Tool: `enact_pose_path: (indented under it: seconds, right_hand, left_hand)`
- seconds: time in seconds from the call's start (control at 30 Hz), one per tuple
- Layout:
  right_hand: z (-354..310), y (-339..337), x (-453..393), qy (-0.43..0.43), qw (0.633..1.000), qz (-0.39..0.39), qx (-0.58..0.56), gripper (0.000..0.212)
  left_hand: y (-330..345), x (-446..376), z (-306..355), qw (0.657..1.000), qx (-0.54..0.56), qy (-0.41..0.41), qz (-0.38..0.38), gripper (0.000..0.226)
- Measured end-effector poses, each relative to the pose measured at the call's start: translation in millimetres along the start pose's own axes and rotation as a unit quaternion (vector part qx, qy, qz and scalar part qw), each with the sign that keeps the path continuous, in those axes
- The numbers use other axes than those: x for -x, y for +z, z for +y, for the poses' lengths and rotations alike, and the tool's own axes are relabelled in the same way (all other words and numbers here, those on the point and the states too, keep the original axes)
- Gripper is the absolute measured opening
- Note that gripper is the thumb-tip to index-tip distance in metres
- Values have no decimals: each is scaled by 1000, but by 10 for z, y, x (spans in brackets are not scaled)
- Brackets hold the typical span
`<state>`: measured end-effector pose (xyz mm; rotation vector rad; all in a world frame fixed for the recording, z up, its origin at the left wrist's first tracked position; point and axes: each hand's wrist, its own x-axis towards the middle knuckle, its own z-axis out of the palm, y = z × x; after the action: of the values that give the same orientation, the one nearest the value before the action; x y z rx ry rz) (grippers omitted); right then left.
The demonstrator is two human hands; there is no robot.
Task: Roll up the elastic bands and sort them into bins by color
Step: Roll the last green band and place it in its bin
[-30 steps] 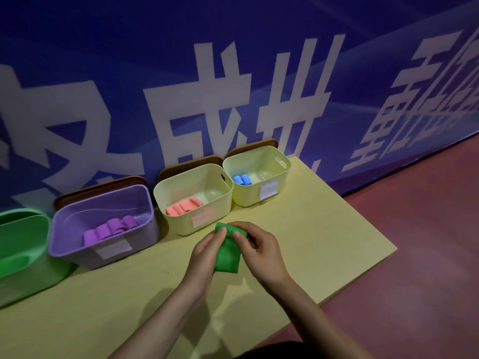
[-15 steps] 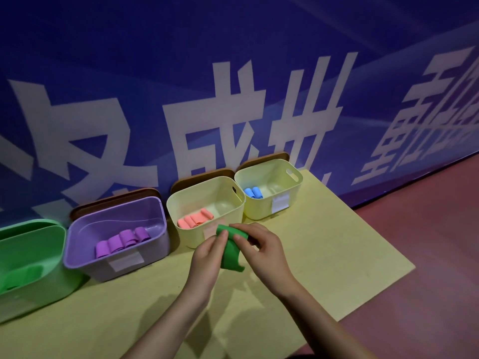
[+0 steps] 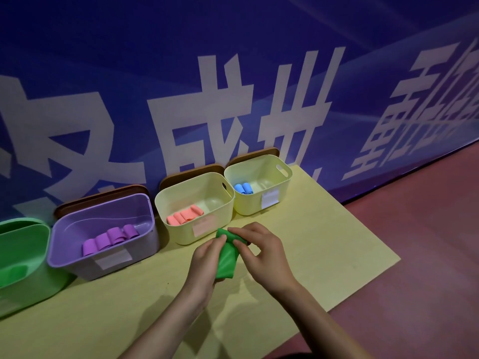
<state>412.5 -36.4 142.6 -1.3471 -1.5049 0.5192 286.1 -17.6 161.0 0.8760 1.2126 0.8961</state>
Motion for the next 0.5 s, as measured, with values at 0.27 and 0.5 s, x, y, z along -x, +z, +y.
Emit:
enact_pose_path:
  seconds: [0.27, 0.5]
  right_hand:
    - [-52, 36, -8, 24, 996, -72, -51, 31]
    - [-101, -4, -31, 181, 958, -101, -199, 25]
  left_hand:
    - [-24, 50, 29, 999, 36, 11, -2, 21]
    - [-81, 32, 11, 997, 40, 42, -49, 20]
